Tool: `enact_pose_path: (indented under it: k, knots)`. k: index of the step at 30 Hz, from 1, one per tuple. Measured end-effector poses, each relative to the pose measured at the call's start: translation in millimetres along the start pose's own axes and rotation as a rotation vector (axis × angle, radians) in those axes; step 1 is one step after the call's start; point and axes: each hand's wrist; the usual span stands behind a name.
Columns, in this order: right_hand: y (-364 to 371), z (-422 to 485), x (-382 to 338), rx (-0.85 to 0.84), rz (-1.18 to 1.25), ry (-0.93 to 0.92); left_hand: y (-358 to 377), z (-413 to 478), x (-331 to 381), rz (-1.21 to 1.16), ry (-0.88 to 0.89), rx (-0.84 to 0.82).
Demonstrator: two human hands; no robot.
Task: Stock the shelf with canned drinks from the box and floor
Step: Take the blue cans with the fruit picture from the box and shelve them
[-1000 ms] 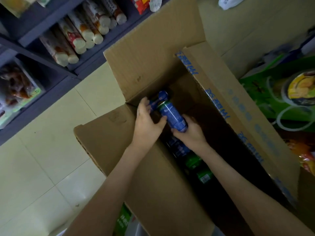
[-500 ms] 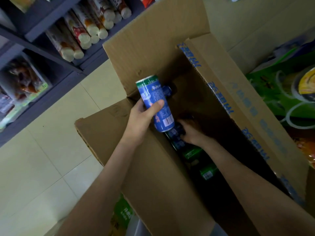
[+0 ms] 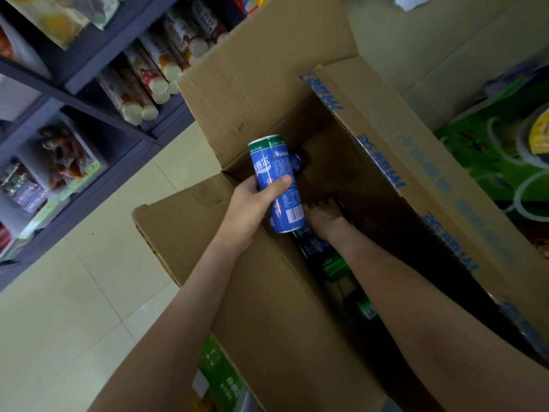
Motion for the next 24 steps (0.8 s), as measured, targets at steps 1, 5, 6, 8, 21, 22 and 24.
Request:
enact_pose_path:
  k: [1,5,6,8,21,22,24]
  knots:
    - [3.2,-3.3,1.0,-0.004,0.009,0.009,1.2,-1.3,0.4,0.013,-0.001,0.001]
    - [21.0,-19.4,13.6,-0.086,-0.081,0.001,5.3,-7.9,2.7,0.043,0.016,-0.026]
    - [24.2,-22.6,15.1,-0.089,-0.097,-0.008,6.2,-9.3,3.3,0.052,0.022,-0.032]
    - [26.1,-29.6,12.4,-0.039,-0.085,-0.017,8.2,-13.1,3.9,0.055,0.034,-0.031]
    - [-46.5,-262.9,-0.5,0.623,1.175,0.150,37.2,-115.4,88.1,0.026,0.204,0.037]
    - [-54.0,-292.4,5.2,0.663,1.258,0.152,45.1,-128.2,104.2,0.037,0.231,0.019]
    - [-69.4,-353.3,17.3,0.735,1.429,0.140,65.2,-154.0,139.0,0.062,0.303,-0.051]
Point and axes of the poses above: each hand's wrist, its own z-axis towards the middle knuckle, its own y-axis out of the palm, x = y × z, and after that the axes turned 2 degrees about -x, right-handed
